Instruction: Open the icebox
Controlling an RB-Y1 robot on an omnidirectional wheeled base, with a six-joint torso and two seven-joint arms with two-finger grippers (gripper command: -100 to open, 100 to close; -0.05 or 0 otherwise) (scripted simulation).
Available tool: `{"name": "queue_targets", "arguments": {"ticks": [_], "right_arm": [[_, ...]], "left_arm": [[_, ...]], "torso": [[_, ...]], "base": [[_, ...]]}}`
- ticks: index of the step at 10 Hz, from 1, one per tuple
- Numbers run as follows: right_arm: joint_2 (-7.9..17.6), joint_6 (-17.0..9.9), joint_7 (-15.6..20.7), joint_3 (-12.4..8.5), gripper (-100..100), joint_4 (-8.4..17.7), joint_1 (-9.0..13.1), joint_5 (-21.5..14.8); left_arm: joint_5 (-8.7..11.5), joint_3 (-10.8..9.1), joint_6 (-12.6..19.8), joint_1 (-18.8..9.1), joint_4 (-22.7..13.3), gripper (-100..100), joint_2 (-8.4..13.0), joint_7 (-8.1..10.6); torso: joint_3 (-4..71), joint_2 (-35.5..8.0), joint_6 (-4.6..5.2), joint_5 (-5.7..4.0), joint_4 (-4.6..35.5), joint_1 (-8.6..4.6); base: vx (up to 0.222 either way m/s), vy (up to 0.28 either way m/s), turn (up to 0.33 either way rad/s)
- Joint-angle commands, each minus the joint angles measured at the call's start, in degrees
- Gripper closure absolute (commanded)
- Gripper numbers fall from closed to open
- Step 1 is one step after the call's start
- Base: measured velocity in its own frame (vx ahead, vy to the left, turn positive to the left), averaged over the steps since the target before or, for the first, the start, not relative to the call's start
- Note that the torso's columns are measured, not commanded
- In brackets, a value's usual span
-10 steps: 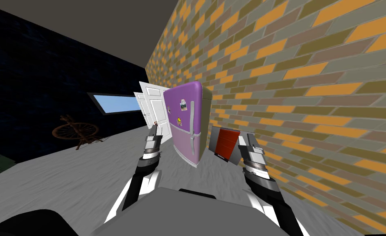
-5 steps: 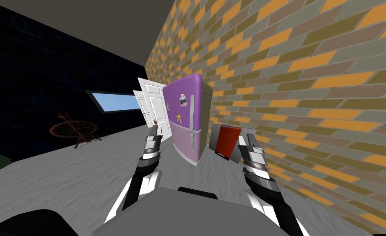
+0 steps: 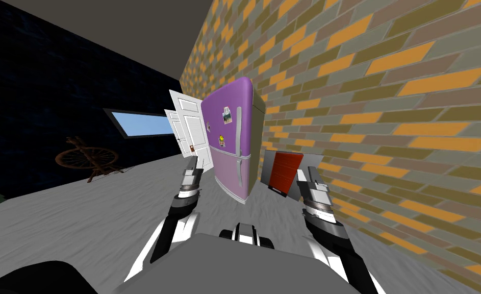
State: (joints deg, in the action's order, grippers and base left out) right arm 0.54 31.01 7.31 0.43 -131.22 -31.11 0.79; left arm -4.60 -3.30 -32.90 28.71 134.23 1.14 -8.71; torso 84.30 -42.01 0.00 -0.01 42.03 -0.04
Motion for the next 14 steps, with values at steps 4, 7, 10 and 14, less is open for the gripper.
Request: {"name": "queue_targets", "arguments": {"ticks": [4, 7, 10, 14], "right_arm": [[0.0, 0.0, 0.0, 0.0, 0, 0.0, 0.0, 0.0], [0.0, 0.0, 0.0, 0.0, 0, 0.0, 0.0, 0.0], [0.0, 0.0, 0.0, 0.0, 0, 0.0, 0.0, 0.0], [0.0, 0.0, 0.0, 0.0, 0, 0.0, 0.0, 0.0]], "left_arm": [[-1.4, -0.42, 2.3, -0.7, -3.0, -100, 7.3, -1.01], [-2.8, -0.90, 4.6, -1.5, -6.1, -100, 7.5, -2.06], [-4.0, -1.33, 6.7, -2.2, -8.8, -100, 5.8, -3.00], [-5.9, -1.97, 9.7, -3.2, -12.9, -100, 5.6, -4.38]], "torso": [[0.3, -0.2, 0.00, 0.00, 0.2, 0.01], [0.4, -0.1, 0.01, -0.01, 0.2, -0.04], [0.2, -0.4, 0.00, 0.03, 0.3, 0.13], [0.3, -0.2, 0.00, -0.03, 0.2, -0.09]], "base": [[0.057, -0.059, -0.011], [0.122, -0.108, -0.018], [0.117, -0.091, -0.013], [0.122, -0.115, -0.018]]}}
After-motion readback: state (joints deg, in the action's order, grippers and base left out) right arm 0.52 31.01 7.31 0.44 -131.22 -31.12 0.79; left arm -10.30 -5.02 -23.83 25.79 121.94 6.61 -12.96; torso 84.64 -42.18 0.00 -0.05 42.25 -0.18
